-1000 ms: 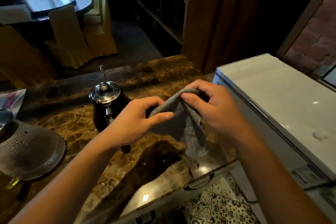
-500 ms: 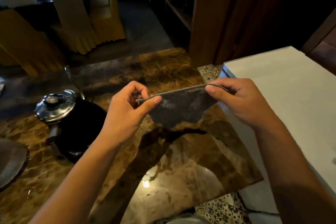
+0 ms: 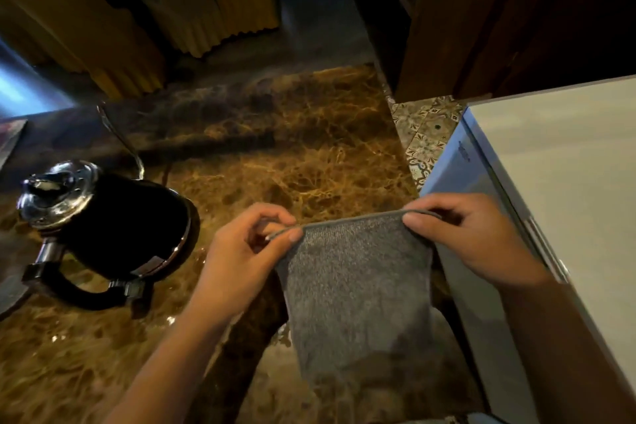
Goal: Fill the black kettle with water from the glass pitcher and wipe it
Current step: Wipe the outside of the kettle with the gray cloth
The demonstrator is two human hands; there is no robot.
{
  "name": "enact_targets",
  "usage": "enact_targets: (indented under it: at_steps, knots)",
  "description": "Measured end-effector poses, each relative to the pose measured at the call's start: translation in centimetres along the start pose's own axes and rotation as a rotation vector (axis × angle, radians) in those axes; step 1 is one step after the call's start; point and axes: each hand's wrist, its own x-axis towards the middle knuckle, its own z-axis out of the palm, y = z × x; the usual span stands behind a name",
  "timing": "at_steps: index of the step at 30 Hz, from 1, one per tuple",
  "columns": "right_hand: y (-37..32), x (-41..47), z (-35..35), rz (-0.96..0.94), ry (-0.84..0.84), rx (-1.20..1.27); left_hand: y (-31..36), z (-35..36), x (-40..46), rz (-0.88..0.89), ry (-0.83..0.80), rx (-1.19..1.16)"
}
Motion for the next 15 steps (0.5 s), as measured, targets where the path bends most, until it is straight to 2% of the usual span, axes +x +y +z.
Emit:
enact_targets:
  at_steps: [4, 8, 11, 13, 15]
  knots:
    - [3.6, 3.2, 1.5, 0.040, 0.063, -0.055, -2.1, 1.5, 2.5, 0.027, 0.019, 0.194]
    - [5.0, 6.1, 2.7, 0.040, 0.175, -0.124, -4.3, 2.1, 6.0, 0.025, 0.109, 0.241]
    - [5.8, 7.1, 3.5, 0.048, 0.285, -0.299, -5.1, 2.3, 7.3, -0.007, 0.191, 0.298]
    - [6.0, 6.3, 3.9, -0.015, 0.368, -0.458, -5.2, 2.5, 6.8, 0.090, 0.187, 0.432]
    - [6.6, 5.0, 4.3, -0.096, 0.277, -0.585, -5.7, 2.7, 5.4, 0.219, 0.067, 0.610]
